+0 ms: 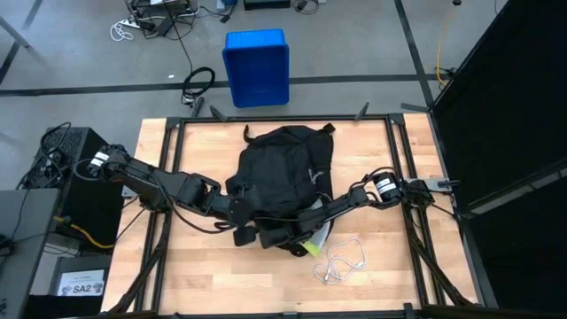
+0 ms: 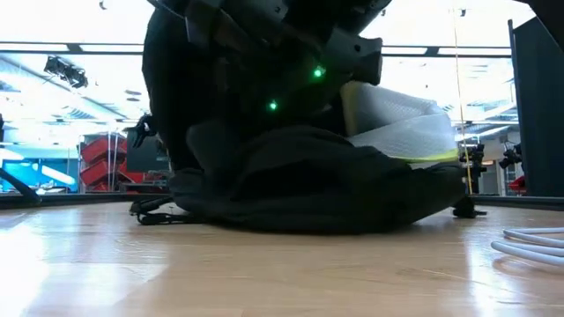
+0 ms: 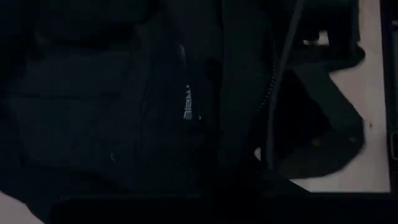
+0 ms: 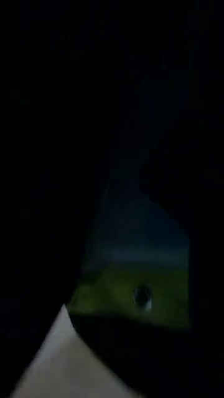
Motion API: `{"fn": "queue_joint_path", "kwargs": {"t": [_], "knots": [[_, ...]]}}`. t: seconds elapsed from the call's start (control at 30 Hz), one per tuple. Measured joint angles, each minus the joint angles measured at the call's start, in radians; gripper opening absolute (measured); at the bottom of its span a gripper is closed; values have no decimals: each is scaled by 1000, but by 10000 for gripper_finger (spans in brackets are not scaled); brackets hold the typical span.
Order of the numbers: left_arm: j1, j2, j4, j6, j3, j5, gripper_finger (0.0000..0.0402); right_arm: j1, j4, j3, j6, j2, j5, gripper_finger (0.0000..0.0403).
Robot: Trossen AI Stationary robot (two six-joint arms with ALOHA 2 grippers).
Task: Unpack backpack
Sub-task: Put the zip lock bag into the backpack
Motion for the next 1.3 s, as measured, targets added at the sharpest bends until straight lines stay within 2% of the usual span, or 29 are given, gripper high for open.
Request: {"fn": "queue_joint_path", "kwargs": {"t": [0.23, 0.67, 0.87, 1.07, 1.17, 1.3], "knots": [[-12, 0, 31, 6, -1, 4, 5, -67, -39, 0, 41, -3, -23, 0], [-12, -2, 86, 47, -1, 0, 6, -104, -33, 0, -65, -46, -35, 0], [-13, -2, 69, 59, 0, -16, 6, -8, 6, -2, -245, -87, -138, 0], [-11, -3, 95, 66, 0, -19, 6, 107, 45, 2, -289, -165, -276, 0], [-11, 1, 103, 72, -1, -18, 6, 122, 92, 0, -303, -153, -375, 0], [-12, 1, 125, 74, -2, -25, 6, 109, 119, 2, -306, -109, -398, 0]]}}
